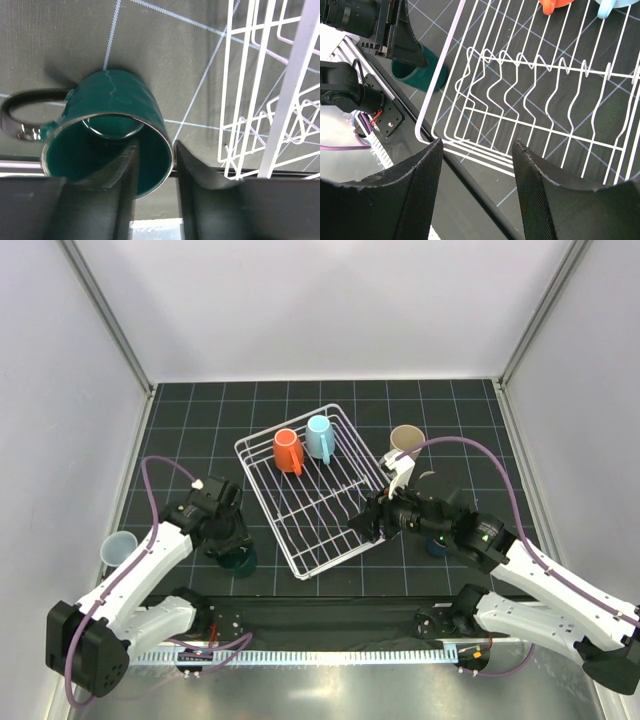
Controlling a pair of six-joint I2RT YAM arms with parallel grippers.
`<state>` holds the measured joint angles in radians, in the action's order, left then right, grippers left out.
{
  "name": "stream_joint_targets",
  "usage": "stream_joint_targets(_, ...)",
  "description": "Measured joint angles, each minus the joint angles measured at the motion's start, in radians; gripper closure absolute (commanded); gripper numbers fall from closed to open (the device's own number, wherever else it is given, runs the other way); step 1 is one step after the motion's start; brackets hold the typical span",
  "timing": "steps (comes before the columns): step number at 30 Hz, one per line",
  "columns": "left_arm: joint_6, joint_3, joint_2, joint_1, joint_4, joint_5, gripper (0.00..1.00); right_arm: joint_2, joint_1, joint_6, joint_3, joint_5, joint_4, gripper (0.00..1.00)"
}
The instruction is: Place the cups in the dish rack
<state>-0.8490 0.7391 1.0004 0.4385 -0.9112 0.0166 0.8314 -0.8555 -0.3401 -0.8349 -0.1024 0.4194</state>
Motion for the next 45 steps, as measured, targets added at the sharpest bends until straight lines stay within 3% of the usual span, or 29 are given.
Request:
stream_joint_targets(9, -0.012, 0.026, -0.050, 0.000, -0.026, 0.000, 0.52, 0.000, 0.000, 0.000, 0.002, 0.000, -0.001, 0.41)
stream_joint_targets(17, 0.045, 0.252, -0.136, 0.000, -0.138, 0.066, 0.41, -0.011, 0.000, 0.000, 0.003, -0.001, 0.000, 0.40)
stream_joint_targets(20, 0.138, 0.330, -0.094, 0.000, -0.170, 0.085, 0.37, -0.013, 0.000, -0.001, 0.004, -0.005, 0.000, 0.41)
stream_joint_targets(23, 0.235, 0.363, -0.014, 0.000, -0.182, 0.073, 0.44, -0.013, 0.000, 0.000, 0.006, -0.006, 0.000, 0.41)
stream_joint_targets(26, 0.315, 0.365, 0.124, 0.000, -0.195, 0.061, 0.44, -0.013, 0.000, 0.000, 0.014, -0.010, 0.000, 0.40)
stream_joint_targets(30, 0.381, 0.352, 0.233, 0.000, -0.200, 0.074, 0.32, -0.013, 0.000, 0.002, 0.017, -0.014, 0.000, 0.40)
stream_joint_targets(33, 0.395, 0.352, 0.227, 0.000, -0.202, 0.109, 0.27, -0.013, 0.000, 0.005, 0.017, -0.014, 0.000, 0.40)
stream_joint_targets(40, 0.380, 0.353, 0.271, 0.000, -0.247, 0.207, 0.27, -0.013, 0.000, 0.008, 0.017, -0.023, 0.000, 0.40)
stream_joint_targets(45, 0.329, 0.352, 0.278, 0.000, -0.285, 0.248, 0.20, -0.018, 0.000, 0.009, 0.017, -0.031, 0.000, 0.40)
